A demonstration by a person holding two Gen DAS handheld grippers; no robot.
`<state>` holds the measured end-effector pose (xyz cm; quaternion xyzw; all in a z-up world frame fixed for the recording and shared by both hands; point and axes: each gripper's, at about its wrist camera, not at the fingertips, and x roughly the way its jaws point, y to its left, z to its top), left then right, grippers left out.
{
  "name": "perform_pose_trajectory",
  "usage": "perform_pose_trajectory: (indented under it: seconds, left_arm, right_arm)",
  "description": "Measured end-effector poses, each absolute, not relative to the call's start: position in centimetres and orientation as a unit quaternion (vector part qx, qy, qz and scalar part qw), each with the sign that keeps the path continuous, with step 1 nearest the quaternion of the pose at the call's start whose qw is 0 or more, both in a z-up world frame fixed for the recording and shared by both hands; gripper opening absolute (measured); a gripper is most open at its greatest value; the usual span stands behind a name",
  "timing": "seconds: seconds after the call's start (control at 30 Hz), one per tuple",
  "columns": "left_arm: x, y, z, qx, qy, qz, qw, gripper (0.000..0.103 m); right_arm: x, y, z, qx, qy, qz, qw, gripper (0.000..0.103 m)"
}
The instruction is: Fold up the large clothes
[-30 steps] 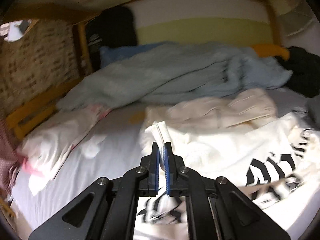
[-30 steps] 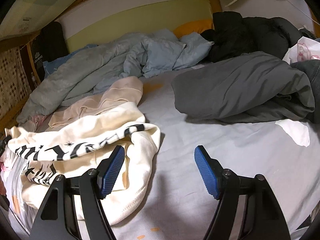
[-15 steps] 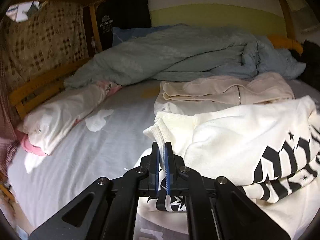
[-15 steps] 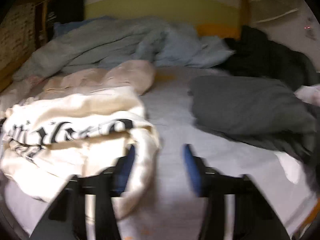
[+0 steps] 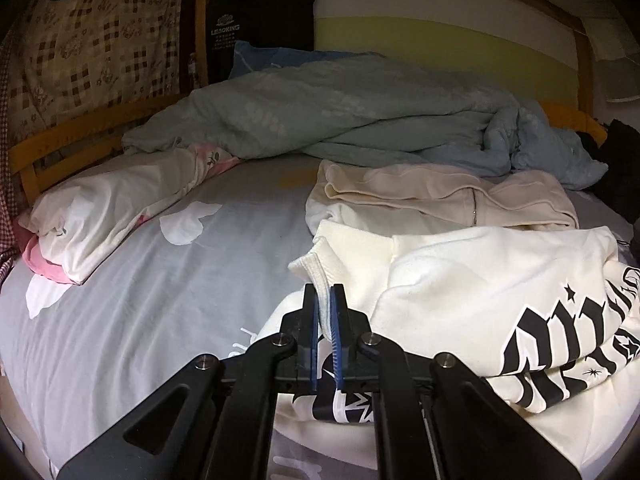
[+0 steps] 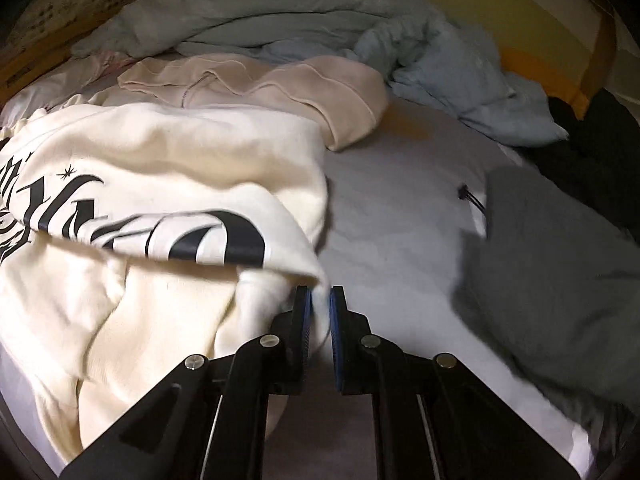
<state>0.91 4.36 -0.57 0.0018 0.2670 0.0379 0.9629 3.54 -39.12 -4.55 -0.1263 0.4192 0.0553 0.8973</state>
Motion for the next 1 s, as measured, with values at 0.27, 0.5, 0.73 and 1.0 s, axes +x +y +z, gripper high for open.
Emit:
perform_pose_trajectory:
  seconds: [0.27, 0.5, 0.73, 1.0]
  left_arm:
    - [1.1, 3.4, -1.3, 0.031, 0.272, 0.045, 0.961, 0.006]
    - [-1.0, 4.5, 0.8, -0.002, 0.226, 0.042, 0.973, 0.006]
    - [-0.7, 4.4, 0.3, 0.008, 0.267, 0.042, 0.963, 0.006]
    - [-0.2, 2.5, -1.9, 0.111, 0.283, 0.101, 0.947, 0.012]
  right_arm:
    - [5.7, -38.0, -5.1, -0.135, 0.424, 0.072, 0.893, 0.005]
    - [-1.5, -37.1, -1.4, -0.107, 0.321, -0.046, 0.940, 0.002]
    - [-8.3, -38.3, -1.7, -0.016, 0.339, -0.041, 0.940, 0.002]
    - [-9.2, -35.8, -5.5, -0.054, 0.380, -0.073, 0.920, 0.002]
